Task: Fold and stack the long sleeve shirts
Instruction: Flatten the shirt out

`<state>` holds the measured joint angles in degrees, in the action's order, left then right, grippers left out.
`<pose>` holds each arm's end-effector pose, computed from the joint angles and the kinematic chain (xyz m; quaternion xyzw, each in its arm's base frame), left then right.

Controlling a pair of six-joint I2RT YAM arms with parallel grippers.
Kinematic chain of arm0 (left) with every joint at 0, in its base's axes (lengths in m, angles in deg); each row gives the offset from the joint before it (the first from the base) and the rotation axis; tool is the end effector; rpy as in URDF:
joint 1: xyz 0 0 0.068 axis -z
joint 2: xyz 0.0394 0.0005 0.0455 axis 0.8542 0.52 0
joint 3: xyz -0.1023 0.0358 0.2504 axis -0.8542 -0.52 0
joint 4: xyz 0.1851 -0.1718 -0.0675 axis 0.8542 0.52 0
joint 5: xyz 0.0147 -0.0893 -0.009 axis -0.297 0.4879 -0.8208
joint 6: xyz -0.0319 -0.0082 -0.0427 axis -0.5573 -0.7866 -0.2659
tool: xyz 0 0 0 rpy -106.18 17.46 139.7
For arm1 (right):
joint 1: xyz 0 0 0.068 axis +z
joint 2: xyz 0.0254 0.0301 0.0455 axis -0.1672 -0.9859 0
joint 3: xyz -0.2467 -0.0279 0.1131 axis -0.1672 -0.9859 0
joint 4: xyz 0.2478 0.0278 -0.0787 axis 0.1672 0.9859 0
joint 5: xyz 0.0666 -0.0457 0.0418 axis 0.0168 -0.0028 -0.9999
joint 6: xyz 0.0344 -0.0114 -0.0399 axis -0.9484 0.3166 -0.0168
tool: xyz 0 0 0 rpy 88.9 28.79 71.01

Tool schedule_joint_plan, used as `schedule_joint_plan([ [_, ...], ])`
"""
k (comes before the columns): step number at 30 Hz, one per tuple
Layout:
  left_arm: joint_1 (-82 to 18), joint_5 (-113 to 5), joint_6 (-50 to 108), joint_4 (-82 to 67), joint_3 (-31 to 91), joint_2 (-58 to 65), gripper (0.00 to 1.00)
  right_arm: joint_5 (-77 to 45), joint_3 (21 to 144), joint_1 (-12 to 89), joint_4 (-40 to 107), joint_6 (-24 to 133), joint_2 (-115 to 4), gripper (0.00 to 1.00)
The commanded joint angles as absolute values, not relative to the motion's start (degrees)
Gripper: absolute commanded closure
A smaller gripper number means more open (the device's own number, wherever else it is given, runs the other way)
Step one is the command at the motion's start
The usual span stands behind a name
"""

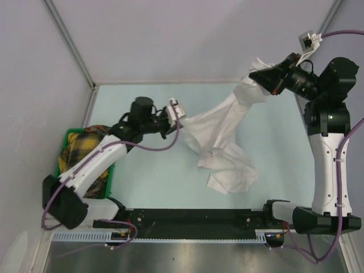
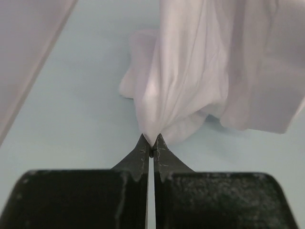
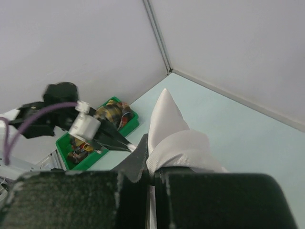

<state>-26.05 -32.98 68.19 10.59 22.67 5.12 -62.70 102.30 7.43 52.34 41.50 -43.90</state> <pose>0.2466 -0.1785 0.3302 0.5306 0.6499 -0.2366 0.4900 0.2144 0.0206 0.5350 -0.2218 0.6439 0.3974 0.6150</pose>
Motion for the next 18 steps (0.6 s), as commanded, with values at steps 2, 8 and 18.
schedule_joint_plan([
  [2, -30.1, -29.1, 71.1, 22.9, 20.4, -14.7, 1.0, -62.9, 107.9, 14.2, 41.4, 38.5, -48.1, 1.0],
  [8, -13.5, -35.0, 73.5, 35.3, 21.9, -17.1, 1.0, -65.2, 109.9, 13.9, 46.1, 40.8, -50.3, 1.0],
  [18, -12.0, -35.1, 80.6, 39.6, 19.1, -6.8, 0.63, -60.6, 104.7, -0.3, 83.3, 85.6, -54.3, 1.0],
])
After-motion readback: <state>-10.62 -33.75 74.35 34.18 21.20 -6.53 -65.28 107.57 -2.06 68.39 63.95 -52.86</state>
